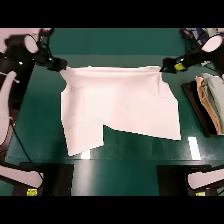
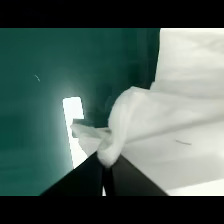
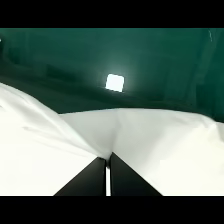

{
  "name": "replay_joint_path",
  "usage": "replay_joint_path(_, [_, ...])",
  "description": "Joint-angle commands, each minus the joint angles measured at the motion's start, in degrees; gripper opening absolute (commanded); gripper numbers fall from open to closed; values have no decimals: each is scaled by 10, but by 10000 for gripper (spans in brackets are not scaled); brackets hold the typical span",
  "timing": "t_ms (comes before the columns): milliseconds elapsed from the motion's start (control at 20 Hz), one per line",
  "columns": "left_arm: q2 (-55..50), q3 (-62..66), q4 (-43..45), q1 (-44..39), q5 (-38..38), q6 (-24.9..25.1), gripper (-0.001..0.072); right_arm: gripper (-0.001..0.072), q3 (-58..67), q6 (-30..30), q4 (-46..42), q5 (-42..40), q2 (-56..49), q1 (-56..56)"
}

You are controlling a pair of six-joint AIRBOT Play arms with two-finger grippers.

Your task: Fold the shirts.

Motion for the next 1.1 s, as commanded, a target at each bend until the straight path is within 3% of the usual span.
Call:
replay_joint_path(0, [-49,-6,-10,0,83,-5,70,11,-6,-1,6,-38,-48,7])
replay_joint_path(50, [-49,-6,-10,0,97,-16,352,11,-6,-1,6,-38,-51,7])
replay_joint_path(100, [-49,-6,-10,0,104,-30,586,12,-6,-1,6,-40,-51,7])
replay_joint_path(200, [-48,-6,-9,0,88,-33,544,25,3,-1,5,-39,-51,5])
replay_joint_path(300, [-47,12,-9,12,22,-33,544,488,41,-1,6,-11,-51,-5])
replay_joint_path(350, [-46,32,-9,26,-30,-26,544,512,65,-1,10,23,-48,-15])
replay_joint_path(450, [-36,64,-23,64,-122,-11,543,510,86,-13,9,78,-26,-36])
replay_joint_path(600, [28,30,-83,125,-155,21,544,445,45,-45,10,139,42,-75])
replay_joint_path(800, [155,-152,-145,180,-146,69,544,446,-94,-57,16,158,150,-119])
replay_joint_path(1050, [264,-434,-172,219,-80,73,544,446,-249,-93,130,137,250,-162])
